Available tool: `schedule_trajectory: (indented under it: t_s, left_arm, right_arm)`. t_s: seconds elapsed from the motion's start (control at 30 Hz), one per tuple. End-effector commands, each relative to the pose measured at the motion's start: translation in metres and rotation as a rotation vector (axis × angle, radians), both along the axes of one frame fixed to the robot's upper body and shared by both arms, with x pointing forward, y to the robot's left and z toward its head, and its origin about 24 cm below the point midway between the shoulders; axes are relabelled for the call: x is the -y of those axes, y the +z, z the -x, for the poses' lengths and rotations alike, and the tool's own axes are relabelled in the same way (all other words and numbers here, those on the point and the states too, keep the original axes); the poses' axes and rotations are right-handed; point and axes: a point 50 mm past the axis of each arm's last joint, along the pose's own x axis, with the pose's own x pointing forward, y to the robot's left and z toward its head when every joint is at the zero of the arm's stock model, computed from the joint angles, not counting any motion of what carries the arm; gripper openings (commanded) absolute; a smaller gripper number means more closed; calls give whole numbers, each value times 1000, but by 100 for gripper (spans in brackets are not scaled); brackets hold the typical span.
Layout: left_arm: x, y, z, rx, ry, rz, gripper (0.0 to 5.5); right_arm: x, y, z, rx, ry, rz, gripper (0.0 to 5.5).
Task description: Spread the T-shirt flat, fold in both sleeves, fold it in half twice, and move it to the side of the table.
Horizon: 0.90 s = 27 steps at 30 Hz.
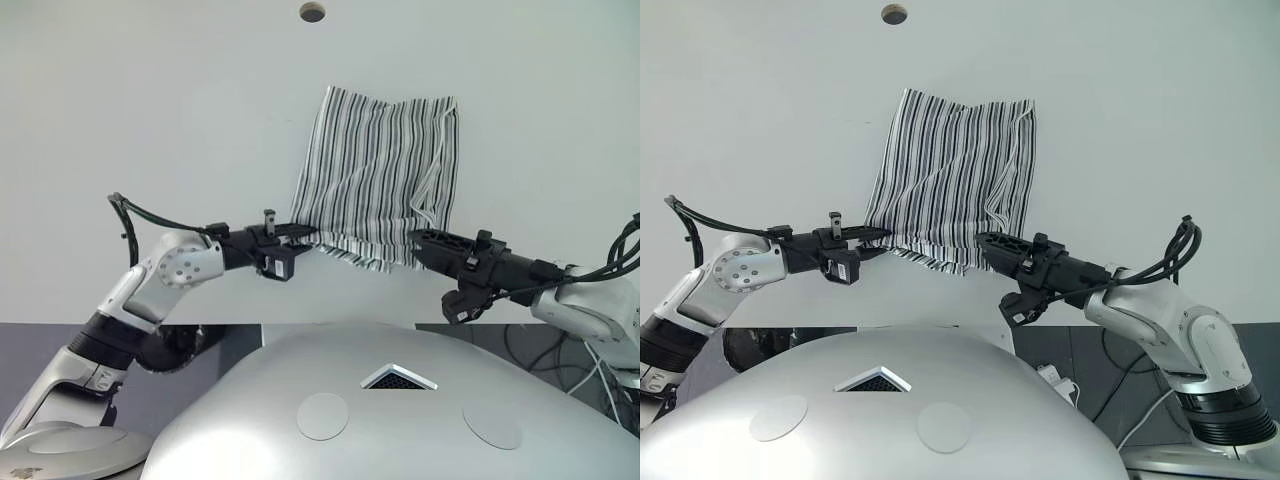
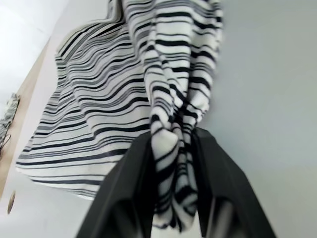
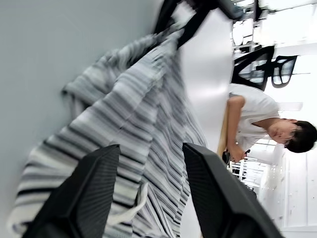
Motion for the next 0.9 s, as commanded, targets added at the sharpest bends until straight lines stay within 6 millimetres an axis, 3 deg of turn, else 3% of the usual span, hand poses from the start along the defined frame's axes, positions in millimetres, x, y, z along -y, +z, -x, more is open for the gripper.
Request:
schedule_trajectory:
  t_s: [0.03,0.23,0.37,0.47,0.6,0.7,0.9]
  left_arm:
    - [-1,2,7,-39,24,1,116]
    - [0,7,6,-4,16,0,116]
    - [-3,6,3,5,40,-12,116]
    - [-5,4,4,-10,15,-34,68]
    - [-7,3,6,-39,4,-51,29]
    - [-5,4,6,-29,5,-43,28]
    - [-2,9,1,19,36,-20,28]
  right_arm:
    - [13,-8,-7,68,30,95,247]
    - [23,-25,5,-57,-11,97,247]
    - [7,5,11,-217,-96,-125,247]
    - [1,21,10,-247,-108,-181,253]
    - [-1,26,14,-323,-125,-182,253]
    - [2,15,15,-360,-146,-141,253]
    - [15,-26,17,-402,-148,11,253]
